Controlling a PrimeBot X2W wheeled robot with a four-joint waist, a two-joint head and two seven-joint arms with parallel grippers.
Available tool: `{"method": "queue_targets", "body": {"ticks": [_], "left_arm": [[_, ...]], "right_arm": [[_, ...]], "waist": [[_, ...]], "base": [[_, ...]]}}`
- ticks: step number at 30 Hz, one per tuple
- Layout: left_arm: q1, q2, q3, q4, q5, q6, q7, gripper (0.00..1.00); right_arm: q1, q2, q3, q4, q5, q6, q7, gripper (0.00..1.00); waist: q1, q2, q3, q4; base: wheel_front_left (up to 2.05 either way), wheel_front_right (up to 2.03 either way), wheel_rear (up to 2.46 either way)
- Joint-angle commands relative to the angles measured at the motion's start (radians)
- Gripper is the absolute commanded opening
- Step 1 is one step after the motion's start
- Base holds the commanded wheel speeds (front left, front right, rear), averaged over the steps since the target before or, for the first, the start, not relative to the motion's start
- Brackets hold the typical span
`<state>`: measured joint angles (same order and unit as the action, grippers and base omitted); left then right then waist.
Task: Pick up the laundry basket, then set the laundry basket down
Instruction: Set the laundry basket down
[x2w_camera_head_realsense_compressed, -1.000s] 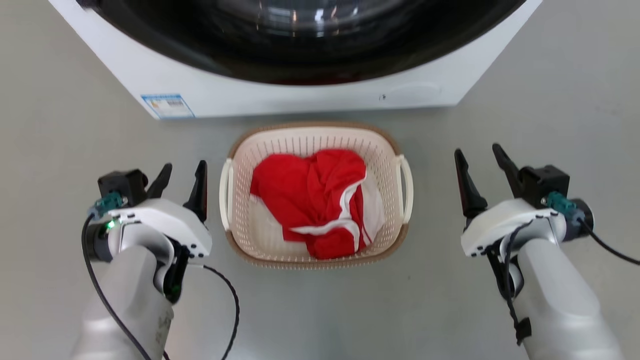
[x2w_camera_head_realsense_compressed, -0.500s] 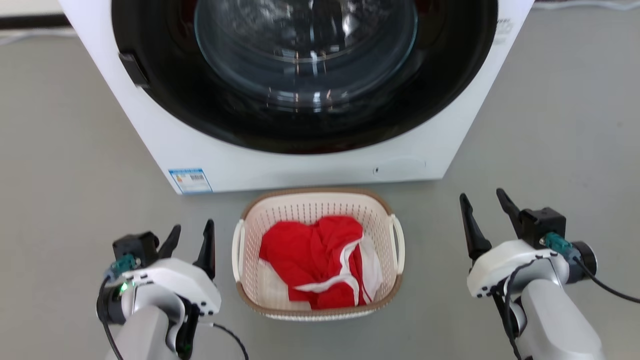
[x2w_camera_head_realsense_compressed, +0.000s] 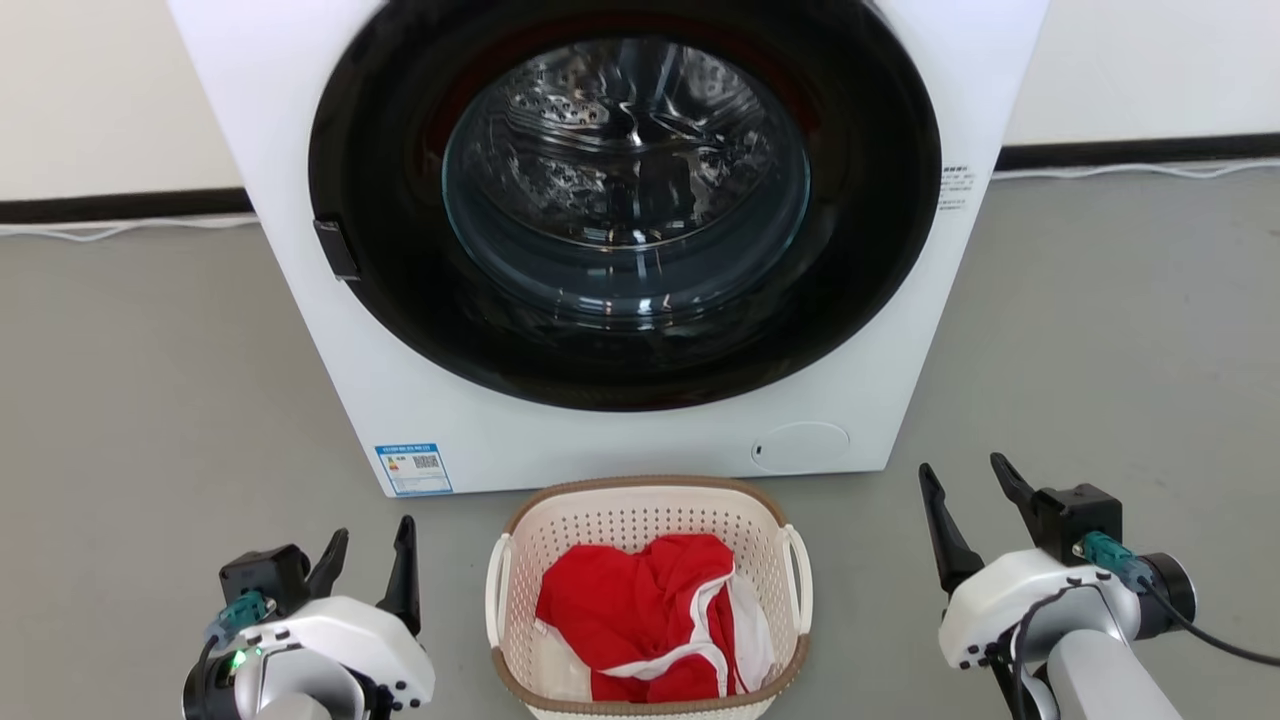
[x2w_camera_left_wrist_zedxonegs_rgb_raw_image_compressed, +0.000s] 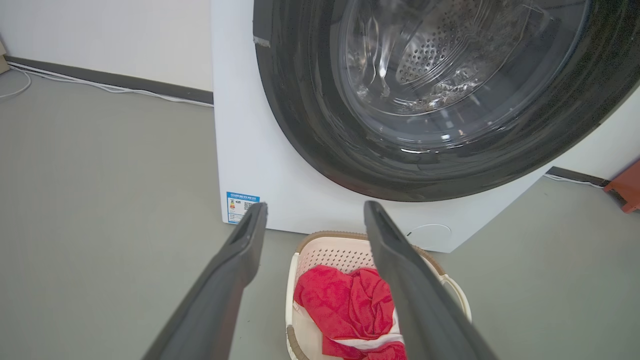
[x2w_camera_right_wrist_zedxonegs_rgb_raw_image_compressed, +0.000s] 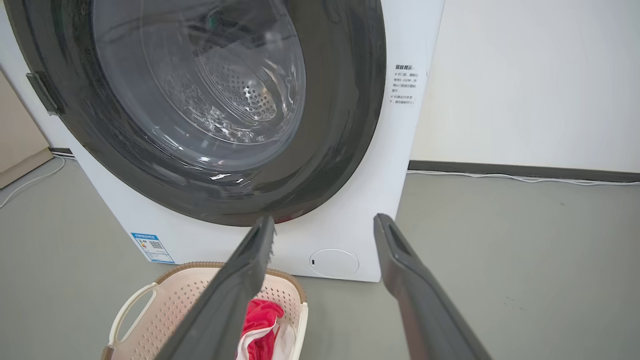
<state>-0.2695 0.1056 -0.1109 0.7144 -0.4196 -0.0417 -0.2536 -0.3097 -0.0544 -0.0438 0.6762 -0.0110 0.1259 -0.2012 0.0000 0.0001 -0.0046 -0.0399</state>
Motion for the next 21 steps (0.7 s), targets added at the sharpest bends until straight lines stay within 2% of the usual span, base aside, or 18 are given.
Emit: {"method": "queue_targets", "body": {"ticks": [1, 21], "left_arm": [[-0.004, 0.025, 0.032, -0.039, 0.003, 0.012, 0.003, 1.0], [0.215, 0.033, 0.057, -0.376, -0.036, 0.093, 0.06, 1.0]], "right_arm": [[0.001, 0.004, 0.021, -0.048, -0.01, 0.005, 0.005, 1.0], [0.197, 0.004, 0.032, -0.347, 0.016, 0.005, 0.11, 1.0]], "waist": [[0.0, -0.0001, -0.013, 0.004], [0.0, -0.0001, -0.042, -0.014]], "base": [[0.0, 0.0, 0.0], [0.0, 0.0, 0.0]]}}
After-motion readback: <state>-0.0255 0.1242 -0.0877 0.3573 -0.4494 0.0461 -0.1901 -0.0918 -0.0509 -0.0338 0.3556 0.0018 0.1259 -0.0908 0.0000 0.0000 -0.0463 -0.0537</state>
